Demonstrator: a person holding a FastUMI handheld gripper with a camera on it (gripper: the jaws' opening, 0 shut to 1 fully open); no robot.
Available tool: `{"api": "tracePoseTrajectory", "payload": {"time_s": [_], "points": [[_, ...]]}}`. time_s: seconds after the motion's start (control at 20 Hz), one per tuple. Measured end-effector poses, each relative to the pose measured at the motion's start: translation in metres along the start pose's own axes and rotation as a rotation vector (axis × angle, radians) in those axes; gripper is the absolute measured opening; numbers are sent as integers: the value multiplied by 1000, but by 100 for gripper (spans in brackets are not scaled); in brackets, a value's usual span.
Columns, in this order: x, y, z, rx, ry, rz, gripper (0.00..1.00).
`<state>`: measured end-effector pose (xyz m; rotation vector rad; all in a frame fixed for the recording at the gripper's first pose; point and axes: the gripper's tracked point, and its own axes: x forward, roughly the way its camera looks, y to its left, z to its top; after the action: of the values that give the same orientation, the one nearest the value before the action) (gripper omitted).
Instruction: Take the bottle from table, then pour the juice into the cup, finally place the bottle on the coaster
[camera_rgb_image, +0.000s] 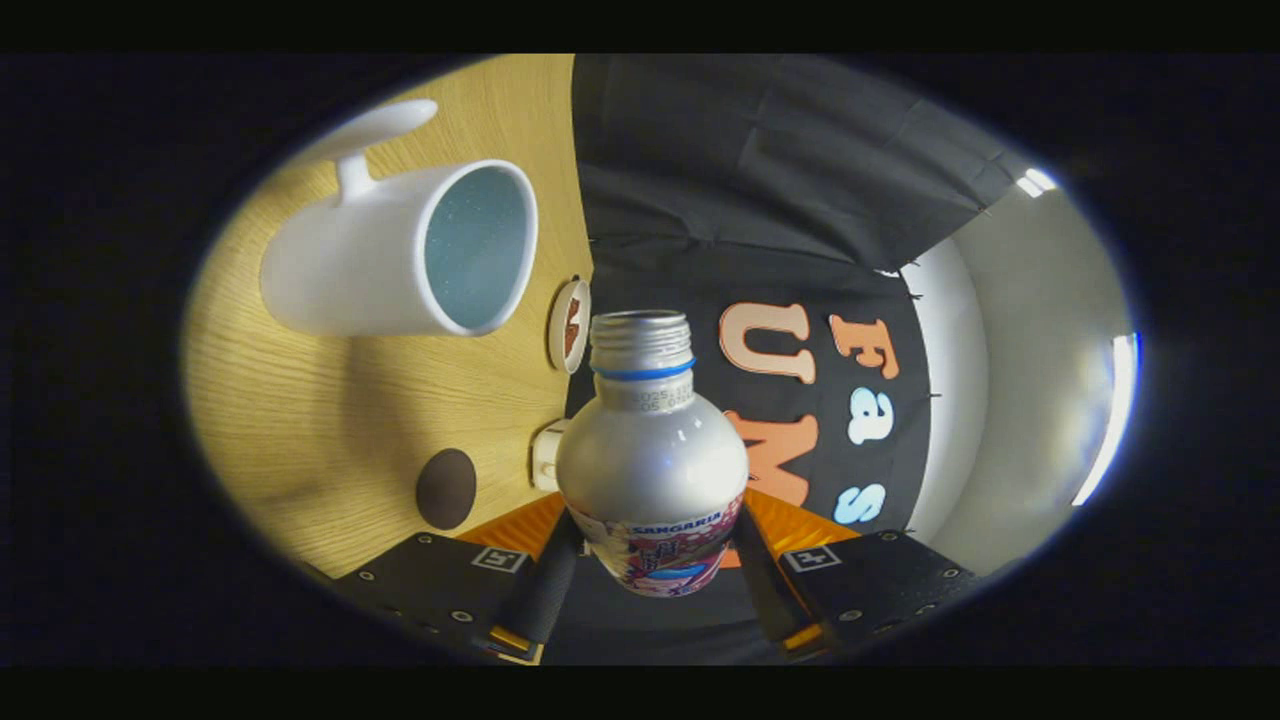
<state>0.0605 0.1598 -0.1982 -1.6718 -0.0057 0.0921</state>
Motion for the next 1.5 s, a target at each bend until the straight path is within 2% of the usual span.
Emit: {"api": "tracePoseTrajectory", "payload": {"time_s": [0.65, 1.5], "points": [[3, -12, 4, -90, -31, -25, 77], [9, -25, 8, -138, -64, -57, 77]]}}
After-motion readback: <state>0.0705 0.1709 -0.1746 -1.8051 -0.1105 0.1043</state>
